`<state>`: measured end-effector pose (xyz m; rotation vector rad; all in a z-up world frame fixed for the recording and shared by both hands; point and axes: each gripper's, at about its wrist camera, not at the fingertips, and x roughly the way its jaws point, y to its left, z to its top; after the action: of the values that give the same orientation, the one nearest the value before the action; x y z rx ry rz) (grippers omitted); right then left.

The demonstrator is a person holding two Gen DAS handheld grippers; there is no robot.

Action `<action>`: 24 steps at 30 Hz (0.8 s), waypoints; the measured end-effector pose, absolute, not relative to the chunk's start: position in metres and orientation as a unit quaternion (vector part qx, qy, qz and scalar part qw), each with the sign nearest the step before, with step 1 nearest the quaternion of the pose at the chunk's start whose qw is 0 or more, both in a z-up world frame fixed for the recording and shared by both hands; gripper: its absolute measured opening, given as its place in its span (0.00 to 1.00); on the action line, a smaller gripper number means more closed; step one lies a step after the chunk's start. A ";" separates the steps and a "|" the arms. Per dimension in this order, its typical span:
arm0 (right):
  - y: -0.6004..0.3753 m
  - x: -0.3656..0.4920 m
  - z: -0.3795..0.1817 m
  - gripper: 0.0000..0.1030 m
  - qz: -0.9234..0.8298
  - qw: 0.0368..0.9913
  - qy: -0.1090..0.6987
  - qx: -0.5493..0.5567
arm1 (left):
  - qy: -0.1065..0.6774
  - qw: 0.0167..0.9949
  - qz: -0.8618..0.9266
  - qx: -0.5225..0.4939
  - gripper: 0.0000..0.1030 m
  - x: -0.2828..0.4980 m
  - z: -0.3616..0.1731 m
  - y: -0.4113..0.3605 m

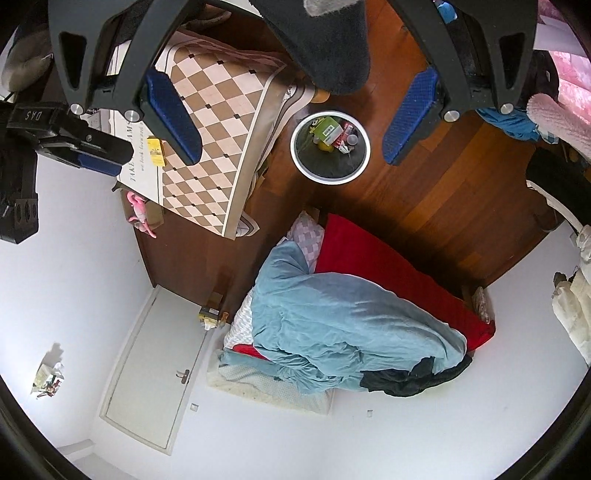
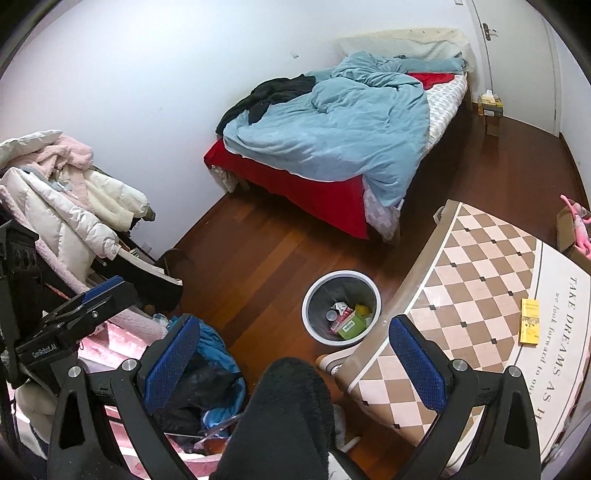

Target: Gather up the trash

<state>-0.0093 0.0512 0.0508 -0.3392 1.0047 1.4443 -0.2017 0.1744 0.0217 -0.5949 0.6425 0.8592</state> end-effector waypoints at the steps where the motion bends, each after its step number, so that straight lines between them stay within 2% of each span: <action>1: 0.051 -0.010 0.052 1.00 0.630 0.625 0.437 -0.148 | 0.301 0.818 0.403 -0.279 0.97 -0.202 0.022 0.173; 24: 0.045 -0.015 0.062 1.00 0.638 0.618 0.434 -0.150 | 0.299 0.822 0.395 -0.281 1.00 -0.199 0.029 0.158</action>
<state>-0.0154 0.0451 0.0618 -0.3458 0.9993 1.4676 -0.1987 0.1583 0.0287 -0.5983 0.6364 0.8411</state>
